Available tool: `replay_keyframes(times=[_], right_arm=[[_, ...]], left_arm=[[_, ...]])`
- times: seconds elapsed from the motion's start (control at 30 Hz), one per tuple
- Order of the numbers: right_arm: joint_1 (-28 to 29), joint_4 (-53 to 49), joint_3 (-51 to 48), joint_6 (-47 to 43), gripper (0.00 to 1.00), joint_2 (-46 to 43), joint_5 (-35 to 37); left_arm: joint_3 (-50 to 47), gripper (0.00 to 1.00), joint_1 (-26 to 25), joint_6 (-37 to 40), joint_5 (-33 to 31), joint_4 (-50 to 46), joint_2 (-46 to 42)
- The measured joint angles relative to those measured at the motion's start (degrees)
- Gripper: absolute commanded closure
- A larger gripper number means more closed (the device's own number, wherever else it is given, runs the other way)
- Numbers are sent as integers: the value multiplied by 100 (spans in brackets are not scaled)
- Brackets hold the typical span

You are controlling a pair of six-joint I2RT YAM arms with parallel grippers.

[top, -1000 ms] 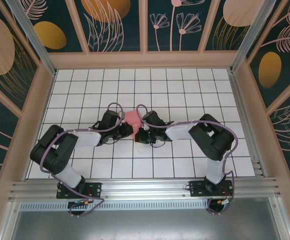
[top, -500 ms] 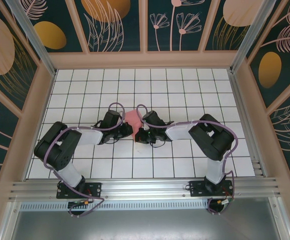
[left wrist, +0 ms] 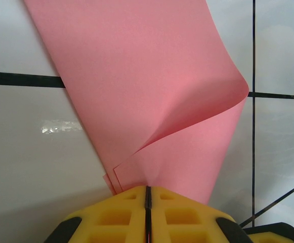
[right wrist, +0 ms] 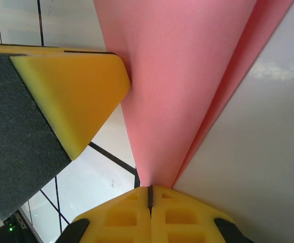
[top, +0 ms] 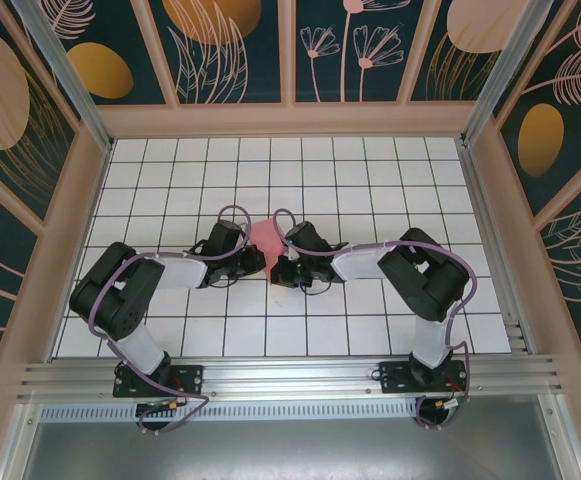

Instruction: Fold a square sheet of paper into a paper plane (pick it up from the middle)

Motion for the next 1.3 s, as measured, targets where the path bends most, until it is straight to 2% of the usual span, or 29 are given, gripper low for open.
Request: replay_keyframes(times=[0.5,1.3], right_arm=[[-181,-157,269,-197,97,-339,455],[-319,-133,531,-343,97,295,409]], left_arm=[[61,90,2,0,-22,-105,11],[105,90,2,2,-28,-223,-17]])
